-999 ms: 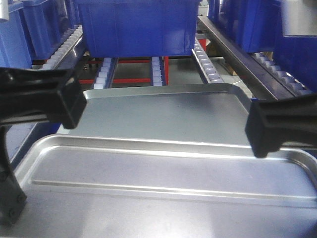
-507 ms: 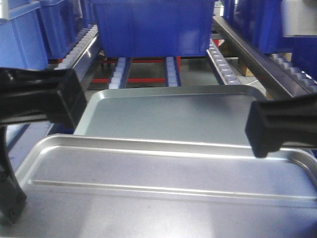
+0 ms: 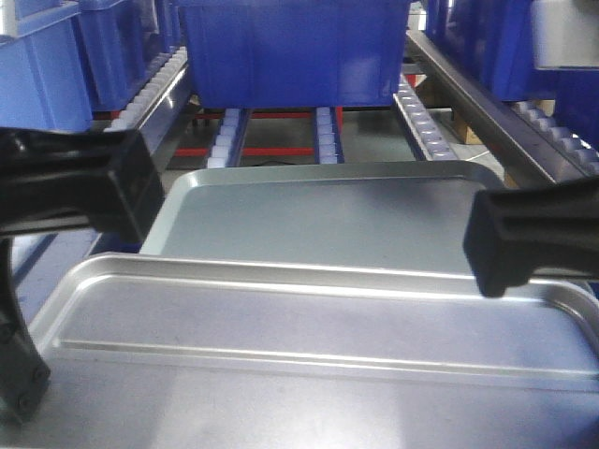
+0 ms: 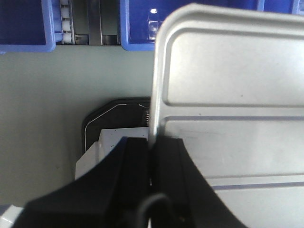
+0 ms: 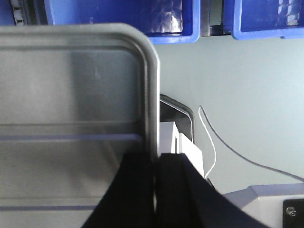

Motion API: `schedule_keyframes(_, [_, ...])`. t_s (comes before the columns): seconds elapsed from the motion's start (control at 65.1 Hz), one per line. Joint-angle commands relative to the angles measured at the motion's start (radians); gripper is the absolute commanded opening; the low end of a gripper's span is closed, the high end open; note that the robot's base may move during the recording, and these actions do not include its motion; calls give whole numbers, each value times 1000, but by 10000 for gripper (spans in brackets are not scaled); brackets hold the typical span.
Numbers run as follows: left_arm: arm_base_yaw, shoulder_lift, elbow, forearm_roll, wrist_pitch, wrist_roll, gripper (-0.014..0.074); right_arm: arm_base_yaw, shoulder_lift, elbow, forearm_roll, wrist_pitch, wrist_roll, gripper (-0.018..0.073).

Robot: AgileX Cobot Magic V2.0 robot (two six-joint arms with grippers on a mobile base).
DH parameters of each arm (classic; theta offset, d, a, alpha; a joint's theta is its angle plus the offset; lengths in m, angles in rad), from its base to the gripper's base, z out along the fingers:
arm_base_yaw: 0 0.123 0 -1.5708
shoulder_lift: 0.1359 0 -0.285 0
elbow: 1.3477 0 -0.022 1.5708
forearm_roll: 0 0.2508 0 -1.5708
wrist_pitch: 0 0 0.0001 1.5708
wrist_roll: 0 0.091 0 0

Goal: Grab silver tray and stack on right shelf
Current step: 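Carry the tray with both grippers over the shelf holding another tray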

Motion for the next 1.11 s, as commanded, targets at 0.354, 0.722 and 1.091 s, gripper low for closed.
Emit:
schedule_keyframes(0.354, [0,-23,-17,69,133,-4,-101,-3,-21,-14,-68,225,-4,69])
schedule_keyframes(0.722, [0,-23,-17,69,133,-4,-101,-3,-21,-14,-68,225,-4,69])
schedule_keyframes(1.091, [0,-23,-17,69,133,-4,-101,-3,-21,-14,-68,217,-4,69])
